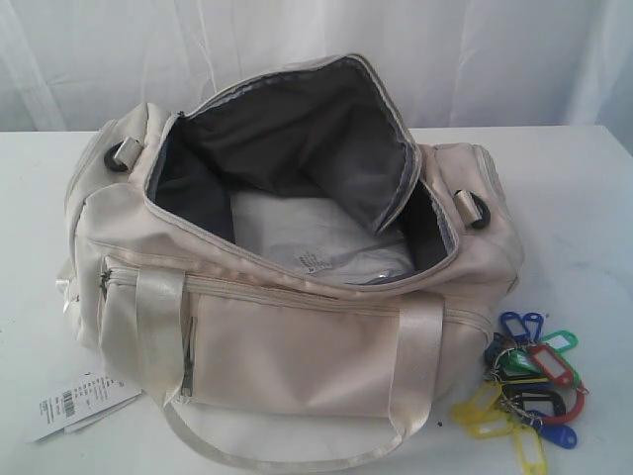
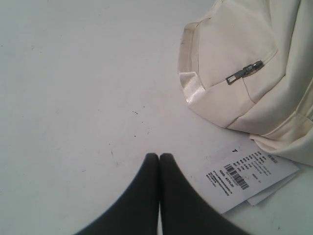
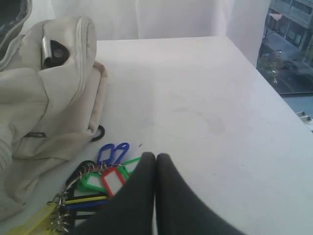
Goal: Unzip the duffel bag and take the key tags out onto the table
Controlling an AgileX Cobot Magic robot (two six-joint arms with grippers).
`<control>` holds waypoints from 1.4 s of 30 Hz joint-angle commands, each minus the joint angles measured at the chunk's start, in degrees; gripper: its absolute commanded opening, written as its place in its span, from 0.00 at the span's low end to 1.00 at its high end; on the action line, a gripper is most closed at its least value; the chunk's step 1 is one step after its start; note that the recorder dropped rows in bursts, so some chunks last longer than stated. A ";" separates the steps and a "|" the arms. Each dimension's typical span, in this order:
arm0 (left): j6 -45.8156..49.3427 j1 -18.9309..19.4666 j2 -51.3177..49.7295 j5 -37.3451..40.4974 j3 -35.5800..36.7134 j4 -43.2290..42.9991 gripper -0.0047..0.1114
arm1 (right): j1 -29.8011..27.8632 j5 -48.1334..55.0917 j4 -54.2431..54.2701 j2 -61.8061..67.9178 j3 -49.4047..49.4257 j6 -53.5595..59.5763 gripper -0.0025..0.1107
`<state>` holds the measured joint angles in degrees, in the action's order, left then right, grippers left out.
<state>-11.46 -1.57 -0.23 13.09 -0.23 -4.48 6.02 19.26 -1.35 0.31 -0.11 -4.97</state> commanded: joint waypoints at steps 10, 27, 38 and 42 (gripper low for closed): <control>-0.17 -0.26 0.23 -0.09 0.23 -0.36 0.04 | 0.30 0.04 -0.01 -0.31 0.11 -0.22 0.02; -0.17 -0.26 0.23 -0.09 0.23 -0.36 0.04 | 0.28 -0.06 -0.01 -0.31 0.11 -0.22 0.02; -0.17 -0.26 0.23 -0.09 0.23 -0.36 0.04 | 0.28 -0.06 -0.01 -0.31 0.11 -0.22 0.02; -0.17 -0.26 0.23 -0.09 0.23 -0.36 0.04 | 0.28 -0.06 -0.01 -0.31 0.11 -0.22 0.02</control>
<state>-11.46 -1.57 -0.23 13.09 -0.23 -4.48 6.26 19.37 -1.35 0.31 -0.11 -4.97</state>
